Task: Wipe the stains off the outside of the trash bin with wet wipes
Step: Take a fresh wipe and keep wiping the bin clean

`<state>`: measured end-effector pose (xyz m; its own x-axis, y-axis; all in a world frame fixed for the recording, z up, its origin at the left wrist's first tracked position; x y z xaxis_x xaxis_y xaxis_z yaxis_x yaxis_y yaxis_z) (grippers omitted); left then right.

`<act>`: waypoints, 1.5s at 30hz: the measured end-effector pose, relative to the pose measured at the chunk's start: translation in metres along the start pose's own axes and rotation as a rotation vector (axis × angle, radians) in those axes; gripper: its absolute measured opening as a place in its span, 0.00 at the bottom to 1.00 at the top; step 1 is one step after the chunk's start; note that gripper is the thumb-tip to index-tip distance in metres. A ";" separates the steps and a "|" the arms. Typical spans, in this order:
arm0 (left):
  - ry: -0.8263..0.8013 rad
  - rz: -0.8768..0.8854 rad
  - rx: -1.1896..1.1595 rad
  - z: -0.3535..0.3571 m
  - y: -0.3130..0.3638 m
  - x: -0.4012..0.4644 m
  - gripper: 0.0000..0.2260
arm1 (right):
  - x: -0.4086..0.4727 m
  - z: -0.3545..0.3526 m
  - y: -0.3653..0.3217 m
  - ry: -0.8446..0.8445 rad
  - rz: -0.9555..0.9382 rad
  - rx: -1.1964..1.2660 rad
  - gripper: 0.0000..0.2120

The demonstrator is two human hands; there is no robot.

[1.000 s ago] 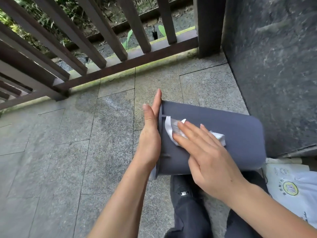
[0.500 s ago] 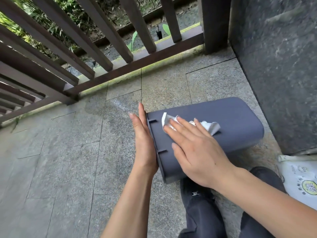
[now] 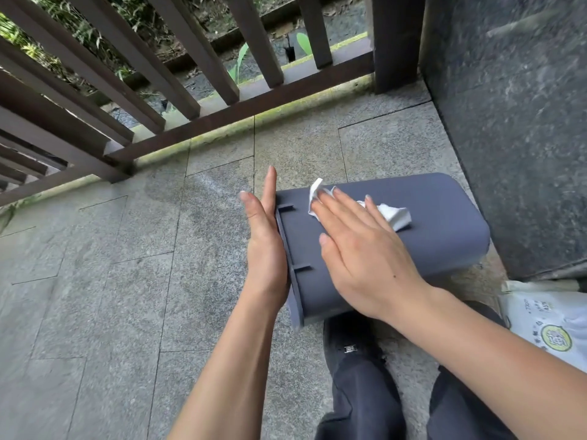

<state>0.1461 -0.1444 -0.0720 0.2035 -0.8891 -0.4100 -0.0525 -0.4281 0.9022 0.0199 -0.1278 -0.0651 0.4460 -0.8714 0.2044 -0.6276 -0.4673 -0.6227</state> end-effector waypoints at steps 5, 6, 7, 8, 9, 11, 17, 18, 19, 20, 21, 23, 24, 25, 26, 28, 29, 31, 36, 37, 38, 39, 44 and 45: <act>0.088 0.054 0.123 -0.003 0.004 -0.005 0.26 | -0.010 0.006 -0.028 0.000 -0.135 0.035 0.25; 0.103 0.070 0.151 -0.003 0.008 -0.007 0.25 | -0.013 0.006 -0.030 -0.002 -0.154 0.041 0.26; 0.126 0.073 0.174 -0.003 0.011 -0.009 0.24 | -0.017 0.005 -0.031 -0.009 -0.186 0.044 0.26; 0.159 0.060 0.193 -0.005 0.013 -0.009 0.23 | -0.024 0.005 -0.031 -0.019 -0.227 0.040 0.26; 0.183 0.040 0.203 -0.007 0.015 -0.008 0.22 | -0.033 0.005 -0.027 -0.025 -0.264 0.029 0.25; 0.177 -0.018 0.220 -0.005 0.013 -0.003 0.23 | -0.056 0.002 -0.008 -0.013 -0.263 0.014 0.25; 0.191 -0.019 0.282 0.005 0.021 0.005 0.16 | -0.125 -0.024 0.096 0.137 0.129 0.031 0.25; 0.206 -0.004 0.265 0.006 0.022 0.004 0.15 | -0.131 -0.028 0.109 0.157 0.189 0.041 0.26; 0.219 0.016 0.254 0.008 0.023 0.002 0.14 | -0.134 -0.030 0.117 0.175 0.235 0.054 0.26; 0.228 0.040 0.250 0.009 0.024 0.001 0.14 | -0.134 -0.032 0.123 0.191 0.269 0.069 0.26; 0.229 0.066 0.241 0.011 0.025 -0.002 0.14 | -0.133 -0.034 0.127 0.207 0.299 0.084 0.26; 0.202 0.107 0.209 0.013 0.025 -0.009 0.14 | -0.128 -0.037 0.132 0.244 0.348 0.106 0.26; 0.180 0.132 0.202 0.014 0.025 -0.013 0.15 | -0.126 -0.038 0.133 0.261 0.364 0.113 0.26; 0.151 0.161 0.207 0.015 0.024 -0.017 0.15 | -0.124 -0.039 0.133 0.278 0.368 0.120 0.26; 0.115 0.196 0.226 0.018 0.024 -0.022 0.16 | -0.122 -0.040 0.131 0.294 0.360 0.127 0.26; 0.005 0.275 0.284 0.029 0.025 -0.032 0.19 | -0.118 -0.040 0.124 0.320 0.319 0.144 0.26; -0.070 0.316 0.320 0.037 0.026 -0.039 0.21 | -0.115 -0.040 0.120 0.328 0.294 0.145 0.26; -0.225 0.376 0.394 0.053 0.026 -0.049 0.25 | -0.112 -0.043 0.114 0.336 0.257 0.136 0.27; -0.182 0.268 0.345 0.052 0.025 -0.039 0.22 | -0.118 -0.036 0.109 0.271 0.236 0.118 0.28; -0.159 0.256 0.364 0.052 0.026 -0.039 0.21 | -0.123 -0.033 0.110 0.268 0.255 0.128 0.28; -0.157 0.254 0.390 0.054 0.027 -0.039 0.21 | -0.128 -0.030 0.111 0.276 0.279 0.145 0.28; -0.174 0.251 0.407 0.058 0.026 -0.041 0.21 | -0.133 -0.028 0.112 0.290 0.308 0.166 0.28; -0.164 0.160 0.437 0.065 0.017 -0.033 0.24 | -0.143 -0.019 0.105 0.305 0.385 0.222 0.26; -0.156 0.163 0.456 0.066 0.016 -0.032 0.23 | -0.144 -0.018 0.103 0.298 0.392 0.219 0.26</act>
<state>0.0741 -0.1341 -0.0531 0.0108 -0.9488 -0.3156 -0.5003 -0.2784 0.8199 -0.1208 -0.0535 -0.1450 -0.0152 -0.9938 0.1105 -0.5484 -0.0841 -0.8320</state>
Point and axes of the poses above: each hand's wrist, its own x-axis towards the middle knuckle, its own z-axis out of the palm, y = z × x, the point moved 10 cm from there along x, towards the middle knuckle, and after that the axes turned 9 degrees about -z, right-handed, at the moved point
